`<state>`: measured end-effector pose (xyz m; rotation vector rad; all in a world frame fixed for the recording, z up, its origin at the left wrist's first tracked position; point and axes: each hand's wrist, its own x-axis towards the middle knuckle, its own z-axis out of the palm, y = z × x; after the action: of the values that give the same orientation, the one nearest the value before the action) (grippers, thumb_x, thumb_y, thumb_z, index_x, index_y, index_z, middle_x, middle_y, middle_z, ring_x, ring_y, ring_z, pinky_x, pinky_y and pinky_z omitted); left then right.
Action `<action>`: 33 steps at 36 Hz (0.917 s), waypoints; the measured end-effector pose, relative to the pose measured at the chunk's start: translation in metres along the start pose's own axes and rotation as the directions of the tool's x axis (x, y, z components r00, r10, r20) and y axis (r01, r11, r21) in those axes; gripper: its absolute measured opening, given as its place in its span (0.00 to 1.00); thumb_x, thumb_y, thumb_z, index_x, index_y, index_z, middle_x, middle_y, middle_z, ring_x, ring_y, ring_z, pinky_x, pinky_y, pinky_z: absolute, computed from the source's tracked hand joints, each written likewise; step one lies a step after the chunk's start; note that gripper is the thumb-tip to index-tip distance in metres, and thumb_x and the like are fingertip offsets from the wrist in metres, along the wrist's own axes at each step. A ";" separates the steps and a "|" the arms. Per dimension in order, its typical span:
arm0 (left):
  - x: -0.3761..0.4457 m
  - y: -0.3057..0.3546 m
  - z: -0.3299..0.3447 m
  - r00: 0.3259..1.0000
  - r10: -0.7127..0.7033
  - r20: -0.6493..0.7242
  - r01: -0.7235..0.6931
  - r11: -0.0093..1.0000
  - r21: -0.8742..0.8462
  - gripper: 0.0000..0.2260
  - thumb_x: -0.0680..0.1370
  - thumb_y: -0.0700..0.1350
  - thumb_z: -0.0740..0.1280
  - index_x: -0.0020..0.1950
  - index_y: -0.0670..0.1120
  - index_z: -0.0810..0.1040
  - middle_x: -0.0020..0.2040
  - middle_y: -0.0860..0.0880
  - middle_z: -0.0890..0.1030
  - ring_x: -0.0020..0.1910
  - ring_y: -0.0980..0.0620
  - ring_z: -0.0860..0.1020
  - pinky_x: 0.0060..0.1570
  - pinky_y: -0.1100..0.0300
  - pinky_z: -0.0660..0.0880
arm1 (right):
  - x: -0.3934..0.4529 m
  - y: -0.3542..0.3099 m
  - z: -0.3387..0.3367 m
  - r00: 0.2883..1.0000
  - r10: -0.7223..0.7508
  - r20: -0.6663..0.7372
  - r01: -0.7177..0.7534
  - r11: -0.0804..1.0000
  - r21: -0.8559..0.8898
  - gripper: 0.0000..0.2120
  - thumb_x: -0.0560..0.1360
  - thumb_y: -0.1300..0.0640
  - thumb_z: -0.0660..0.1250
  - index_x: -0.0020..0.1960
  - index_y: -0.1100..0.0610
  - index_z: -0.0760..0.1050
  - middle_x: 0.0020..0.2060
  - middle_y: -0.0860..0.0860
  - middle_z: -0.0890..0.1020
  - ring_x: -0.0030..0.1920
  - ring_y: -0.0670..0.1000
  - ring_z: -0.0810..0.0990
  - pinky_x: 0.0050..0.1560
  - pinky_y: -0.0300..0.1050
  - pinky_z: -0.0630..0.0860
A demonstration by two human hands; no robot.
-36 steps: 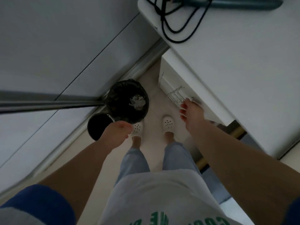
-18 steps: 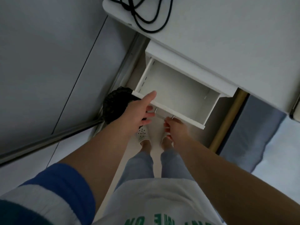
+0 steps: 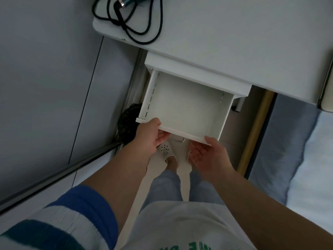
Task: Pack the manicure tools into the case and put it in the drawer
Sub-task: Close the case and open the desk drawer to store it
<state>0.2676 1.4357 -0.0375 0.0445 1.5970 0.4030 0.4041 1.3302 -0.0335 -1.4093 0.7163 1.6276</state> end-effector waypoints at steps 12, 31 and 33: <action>-0.001 -0.002 -0.004 1.000 0.006 -0.028 -0.004 0.999 0.054 0.02 0.75 0.37 0.61 0.42 0.40 0.71 0.38 0.42 0.79 0.39 0.46 0.80 0.34 0.57 0.79 | 0.002 -0.003 0.007 0.987 -0.023 -0.161 0.021 1.000 -0.015 0.07 0.76 0.58 0.61 0.44 0.61 0.74 0.30 0.55 0.83 0.30 0.50 0.82 0.26 0.38 0.76; -0.063 0.004 0.000 0.996 0.037 0.085 -0.086 0.711 0.698 0.08 0.74 0.49 0.65 0.44 0.45 0.76 0.41 0.47 0.81 0.34 0.50 0.78 0.32 0.61 0.72 | -0.078 -0.063 -0.038 0.941 -0.264 -0.212 0.108 0.828 -0.551 0.04 0.74 0.59 0.65 0.42 0.59 0.76 0.37 0.54 0.79 0.34 0.50 0.76 0.36 0.41 0.74; -0.076 0.002 0.016 0.984 0.083 0.158 -0.172 0.685 0.708 0.05 0.74 0.47 0.65 0.42 0.45 0.75 0.38 0.47 0.81 0.32 0.51 0.77 0.32 0.61 0.71 | -0.084 -0.084 -0.051 0.922 -0.353 -0.157 0.174 0.742 -0.648 0.04 0.74 0.59 0.65 0.41 0.57 0.75 0.34 0.53 0.77 0.31 0.48 0.74 0.32 0.40 0.72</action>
<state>0.2887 1.4209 0.0357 0.7820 1.5536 -0.1528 0.5032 1.3086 0.0471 -2.1373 0.0728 1.5123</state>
